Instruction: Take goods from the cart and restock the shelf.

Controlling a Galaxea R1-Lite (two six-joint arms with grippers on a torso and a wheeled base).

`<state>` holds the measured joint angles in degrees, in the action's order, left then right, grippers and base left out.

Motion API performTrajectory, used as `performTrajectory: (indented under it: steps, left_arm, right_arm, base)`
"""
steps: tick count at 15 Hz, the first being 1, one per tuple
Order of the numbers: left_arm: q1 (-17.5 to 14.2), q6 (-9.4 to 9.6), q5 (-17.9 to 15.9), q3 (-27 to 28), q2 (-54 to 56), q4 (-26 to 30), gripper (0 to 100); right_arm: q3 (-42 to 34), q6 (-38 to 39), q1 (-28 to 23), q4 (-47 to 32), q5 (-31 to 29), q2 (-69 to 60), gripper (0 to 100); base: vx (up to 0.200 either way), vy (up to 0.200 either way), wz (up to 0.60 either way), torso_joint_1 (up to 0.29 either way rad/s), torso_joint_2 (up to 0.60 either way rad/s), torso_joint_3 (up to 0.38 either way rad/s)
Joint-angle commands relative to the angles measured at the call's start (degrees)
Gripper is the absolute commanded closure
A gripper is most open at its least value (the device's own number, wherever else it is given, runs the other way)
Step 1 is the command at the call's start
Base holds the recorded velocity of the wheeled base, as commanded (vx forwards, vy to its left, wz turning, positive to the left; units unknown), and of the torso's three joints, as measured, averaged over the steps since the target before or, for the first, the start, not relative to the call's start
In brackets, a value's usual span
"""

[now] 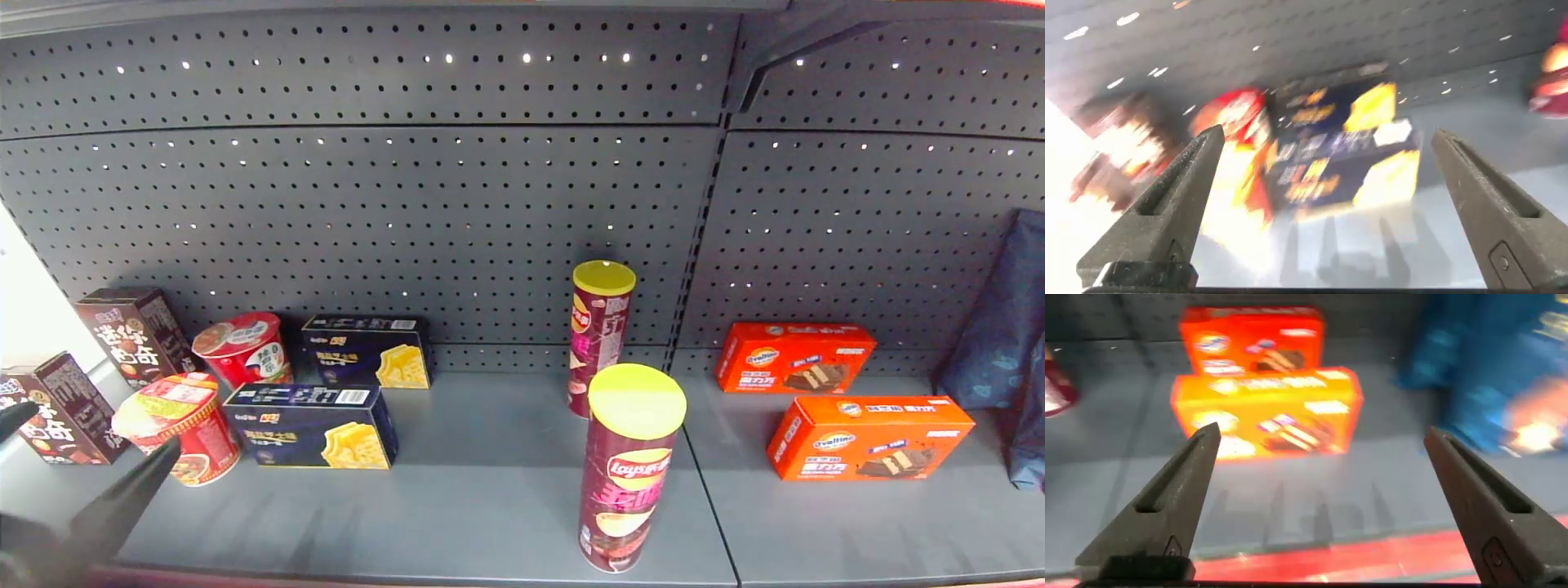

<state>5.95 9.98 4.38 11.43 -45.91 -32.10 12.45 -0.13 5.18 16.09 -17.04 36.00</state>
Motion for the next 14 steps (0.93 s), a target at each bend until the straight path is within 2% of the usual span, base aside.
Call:
performTrajectory:
  steps: [1,3,4,5,6,7,8,9,12,14]
  left_arm:
    - [-2.3,0.47,2.7,-7.3,27.1,16.9,0]
    - [-2.4,1.71,2.9,-7.7,42.0,30.8,0]
    - [-3.2,1.62,3.4,-7.3,42.0,31.5,0]
    - [-4.7,1.79,3.1,-7.0,42.2,29.9,0]
    - [-4.8,1.79,3.2,-7.9,42.6,29.5,0]
    - [-5.5,1.18,3.1,-11.4,45.4,29.1,0]
    - [-5.6,-1.63,2.8,-11.4,45.9,28.6,0]
    - [-5.6,-5.24,2.7,-11.4,45.9,28.7,0]
    - [-5.6,-7.7,2.6,-11.4,45.9,28.7,0]
    - [-5.6,-7.17,2.4,-11.4,45.9,28.6,0]
  right_arm:
    - [-1.1,0.0,-9.7,-11.7,-0.7,-16.8,0]
    - [-3.4,0.0,-11.1,-18.3,-0.3,-26.9,0]
    - [-5.6,0.1,-10.5,-19.0,0.6,-30.7,0]
    - [-7.3,0.8,-10.5,-17.3,1.9,-30.7,0]
    - [-8.1,1.1,-10.5,-14.6,5.0,-30.7,0]
    - [-12.4,-0.2,-10.6,-10.6,12.7,-30.6,0]
    - [-12.4,-0.9,-10.6,-10.7,12.9,-30.7,0]
    - [-12.4,-1.1,-10.6,-11.9,12.9,-30.7,0]
    - [-12.4,-0.6,-10.6,-12.0,12.6,-30.7,0]
    - [-12.4,-1.1,-10.6,-12.0,9.2,-30.7,0]
  base:
    - [0.0,0.0,0.0,0.0,0.0,0.0]
    - [0.0,0.0,0.0,0.0,0.0,0.0]
    - [0.0,0.0,0.0,0.0,0.0,0.0]
    - [0.0,0.0,0.0,0.0,0.0,0.0]
    - [0.0,0.0,0.0,0.0,0.0,0.0]
    - [0.0,0.0,0.0,0.0,0.0,0.0]
    - [0.0,0.0,0.0,0.0,0.0,0.0]
    - [0.0,0.0,0.0,0.0,0.0,0.0]
    - [0.0,0.0,0.0,0.0,0.0,0.0]
    - [0.0,0.0,0.0,0.0,0.0,0.0]
